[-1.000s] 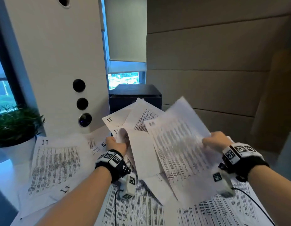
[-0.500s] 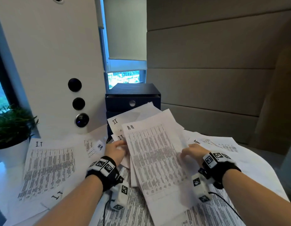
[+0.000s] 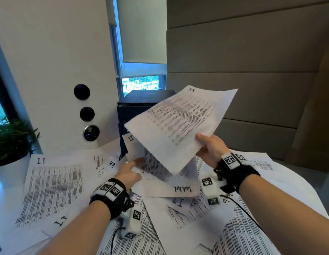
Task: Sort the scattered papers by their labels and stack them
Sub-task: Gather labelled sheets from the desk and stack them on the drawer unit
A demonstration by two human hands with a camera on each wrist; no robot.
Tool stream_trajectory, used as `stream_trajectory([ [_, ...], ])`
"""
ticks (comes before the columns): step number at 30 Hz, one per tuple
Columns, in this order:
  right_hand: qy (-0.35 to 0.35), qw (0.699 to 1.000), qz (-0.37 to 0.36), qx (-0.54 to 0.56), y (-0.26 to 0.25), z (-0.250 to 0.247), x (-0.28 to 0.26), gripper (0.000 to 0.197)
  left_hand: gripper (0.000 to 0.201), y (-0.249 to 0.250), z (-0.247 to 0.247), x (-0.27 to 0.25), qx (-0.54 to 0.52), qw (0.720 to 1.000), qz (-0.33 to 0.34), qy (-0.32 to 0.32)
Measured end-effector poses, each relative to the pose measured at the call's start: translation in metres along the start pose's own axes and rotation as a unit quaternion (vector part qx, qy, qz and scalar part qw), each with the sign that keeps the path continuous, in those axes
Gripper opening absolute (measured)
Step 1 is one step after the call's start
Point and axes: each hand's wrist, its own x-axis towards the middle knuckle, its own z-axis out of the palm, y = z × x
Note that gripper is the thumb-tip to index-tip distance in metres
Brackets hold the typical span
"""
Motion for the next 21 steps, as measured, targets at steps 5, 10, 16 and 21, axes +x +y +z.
stream_trajectory([
  [5, 0.056, 0.993, -0.055, -0.085, -0.006, -0.035, -0.010, 0.027, 0.081, -0.004, 0.000, 0.003, -0.018, 1.000, -0.016, -0.020],
  [10, 0.090, 0.970, -0.067, -0.216, -0.014, -0.073, -0.027, 0.015, 0.082, 0.003, 0.003, -0.005, -0.004, 0.999, -0.039, -0.019],
  [16, -0.028, 0.930, 0.001, -0.365, -0.014, -0.071, -0.044, 0.020, 0.065, -0.001, 0.008, 0.001, -0.003, 0.999, -0.047, -0.001],
  [21, 0.079, 0.847, 0.047, -0.524, 0.017, -0.067, -0.020, 0.012, 0.074, -0.001, 0.018, 0.003, -0.123, 0.991, -0.050, 0.000],
])
